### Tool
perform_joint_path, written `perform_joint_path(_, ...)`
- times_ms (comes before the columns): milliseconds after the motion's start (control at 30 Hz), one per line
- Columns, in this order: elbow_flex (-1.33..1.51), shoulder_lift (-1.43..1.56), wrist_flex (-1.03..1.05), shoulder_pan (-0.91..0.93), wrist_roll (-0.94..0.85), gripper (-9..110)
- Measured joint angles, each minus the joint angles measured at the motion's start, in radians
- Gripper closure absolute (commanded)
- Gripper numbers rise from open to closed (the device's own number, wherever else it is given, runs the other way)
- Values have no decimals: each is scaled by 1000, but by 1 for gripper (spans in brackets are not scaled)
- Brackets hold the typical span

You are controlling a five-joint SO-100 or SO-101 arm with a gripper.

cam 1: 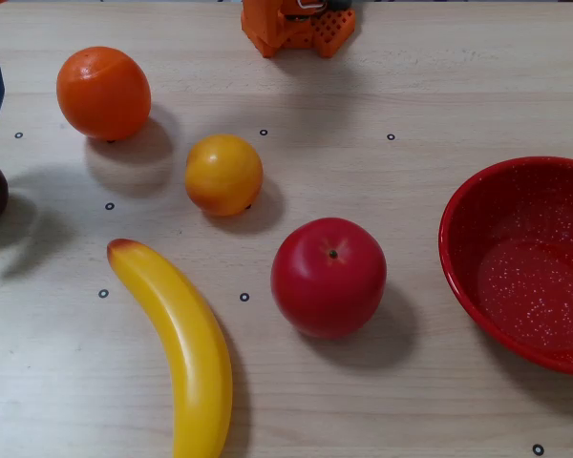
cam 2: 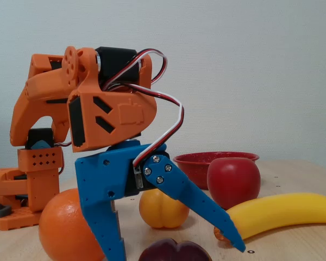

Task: Put plum in the red bowl.

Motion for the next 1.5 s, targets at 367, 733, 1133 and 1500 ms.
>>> perform_joint_path(367,14,2,-21,0,-2,58)
perform_joint_path(733,14,2,-21,0,-2,59)
perform_joint_path(1133,14,2,-23,0,2,92)
perform_joint_path(1500,14,2,-29,0,-58,102)
